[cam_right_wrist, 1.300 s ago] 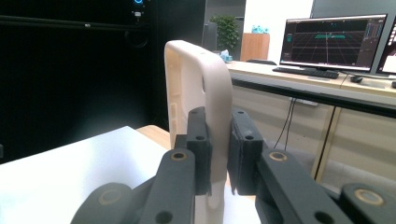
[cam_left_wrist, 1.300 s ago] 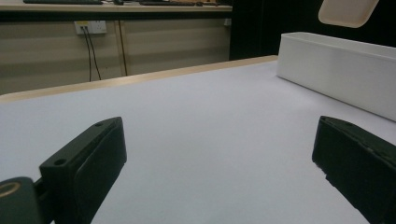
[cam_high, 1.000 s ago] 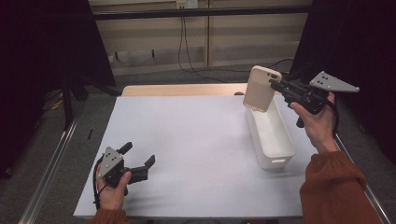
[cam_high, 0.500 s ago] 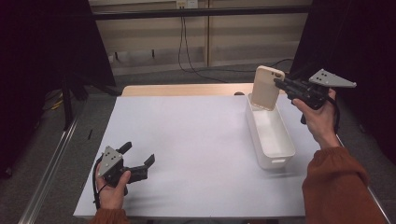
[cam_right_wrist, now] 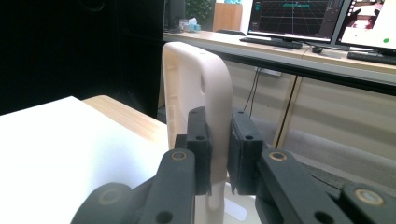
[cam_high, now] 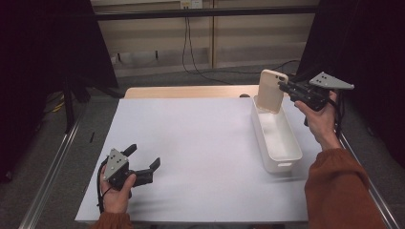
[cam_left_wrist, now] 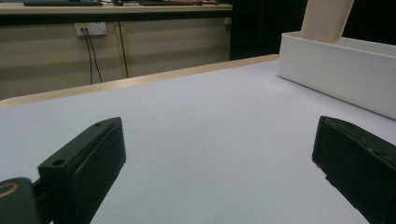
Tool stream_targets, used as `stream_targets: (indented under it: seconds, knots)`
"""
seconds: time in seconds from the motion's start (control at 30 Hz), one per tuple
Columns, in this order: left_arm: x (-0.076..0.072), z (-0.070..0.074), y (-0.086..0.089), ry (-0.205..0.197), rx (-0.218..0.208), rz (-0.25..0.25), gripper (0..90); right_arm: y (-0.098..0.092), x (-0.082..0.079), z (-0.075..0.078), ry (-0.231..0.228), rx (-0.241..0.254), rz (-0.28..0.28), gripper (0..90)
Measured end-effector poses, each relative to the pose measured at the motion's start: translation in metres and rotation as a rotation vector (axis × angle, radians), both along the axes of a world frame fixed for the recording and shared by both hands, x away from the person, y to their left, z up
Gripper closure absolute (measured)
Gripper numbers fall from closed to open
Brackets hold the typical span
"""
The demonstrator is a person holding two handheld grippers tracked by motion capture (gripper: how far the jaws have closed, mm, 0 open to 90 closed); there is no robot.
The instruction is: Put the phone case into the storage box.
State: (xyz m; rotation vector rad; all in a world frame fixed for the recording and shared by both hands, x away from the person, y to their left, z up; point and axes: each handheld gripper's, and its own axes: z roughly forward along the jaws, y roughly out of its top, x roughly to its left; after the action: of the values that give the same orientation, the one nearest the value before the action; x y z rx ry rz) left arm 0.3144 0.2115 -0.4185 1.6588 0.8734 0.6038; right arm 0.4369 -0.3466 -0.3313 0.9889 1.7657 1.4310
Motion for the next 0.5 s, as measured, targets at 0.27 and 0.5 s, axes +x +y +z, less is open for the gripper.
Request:
stream_targets:
  seconds: [0.27,0.5]
  knots:
    - [0.001,-0.002,-0.002,0.005,0.006,-0.007,2.7,-0.003,0.007,-0.01,0.011,-0.013,-0.002,80.6]
    - [0.002,-0.003,-0.003,0.004,0.008,-0.007,2.8,-0.005,0.012,-0.017,0.015,-0.012,-0.006,80.7]
